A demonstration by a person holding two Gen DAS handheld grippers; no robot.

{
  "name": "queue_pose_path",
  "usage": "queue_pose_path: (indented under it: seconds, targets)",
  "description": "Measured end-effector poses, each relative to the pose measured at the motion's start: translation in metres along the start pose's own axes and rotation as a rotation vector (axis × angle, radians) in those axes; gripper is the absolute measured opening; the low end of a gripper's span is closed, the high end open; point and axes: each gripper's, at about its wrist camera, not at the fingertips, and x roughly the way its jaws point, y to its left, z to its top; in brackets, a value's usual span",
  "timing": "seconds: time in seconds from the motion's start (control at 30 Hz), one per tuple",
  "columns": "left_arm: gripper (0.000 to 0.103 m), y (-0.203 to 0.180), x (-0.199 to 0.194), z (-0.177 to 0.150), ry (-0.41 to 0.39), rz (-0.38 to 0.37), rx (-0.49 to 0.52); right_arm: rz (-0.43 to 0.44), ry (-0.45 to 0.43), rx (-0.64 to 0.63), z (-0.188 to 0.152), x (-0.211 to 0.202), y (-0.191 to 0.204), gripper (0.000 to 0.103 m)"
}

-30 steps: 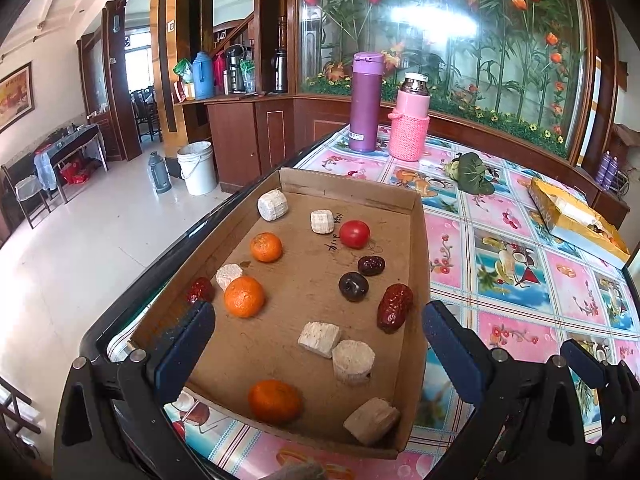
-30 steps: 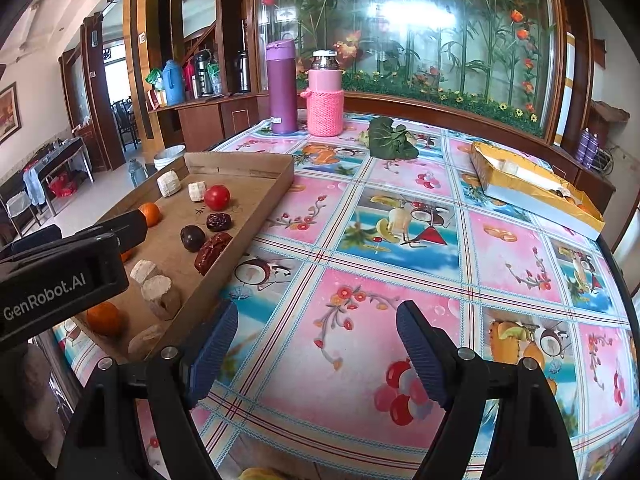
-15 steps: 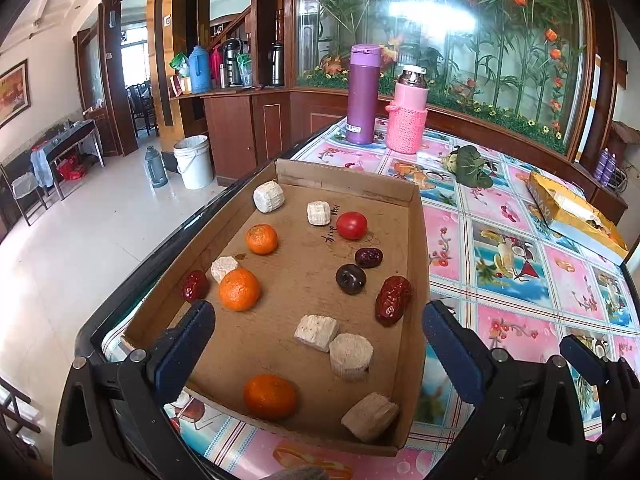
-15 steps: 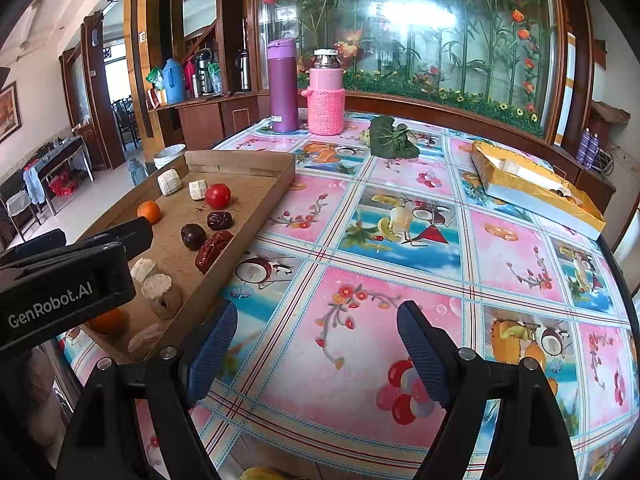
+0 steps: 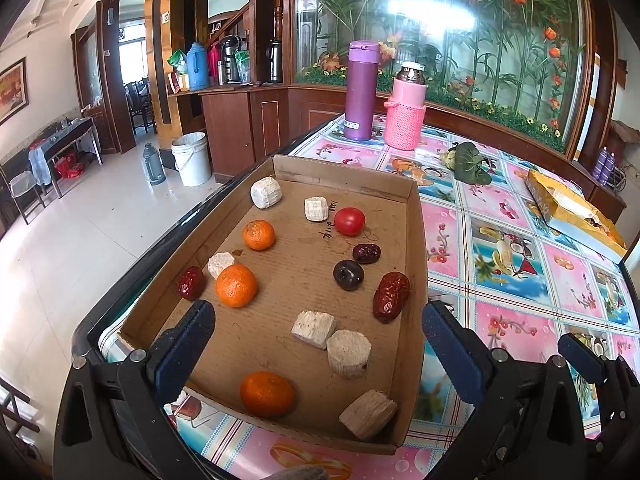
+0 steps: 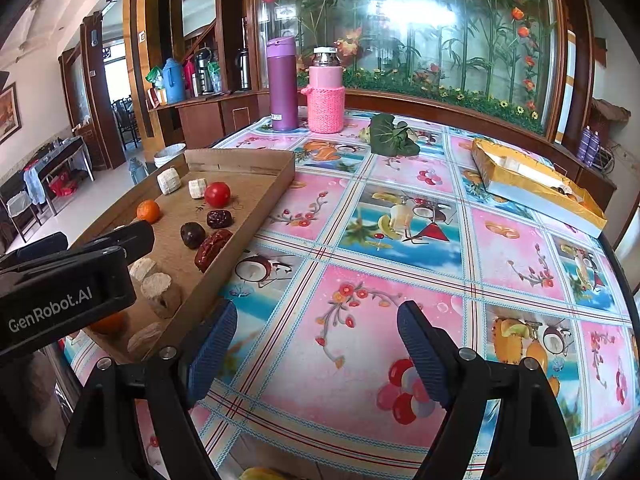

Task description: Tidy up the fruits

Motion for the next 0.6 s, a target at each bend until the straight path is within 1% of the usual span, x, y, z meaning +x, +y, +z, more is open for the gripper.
queue_pose_path:
  seconds: [0.33,0.6]
  targets:
    - [0.103,-0.0026,0.0034,-0.0065,0.012,-0.007,-0.006,0.0,0.002,-0.003,-0.001,0.0005,0.0008,0.086]
    - [0.103,-0.0021,0.004,-0.0054,0.014,-0.007,-0.008,-0.003,0.008,-0.017,-0.005,0.0025,0.0045,0.087]
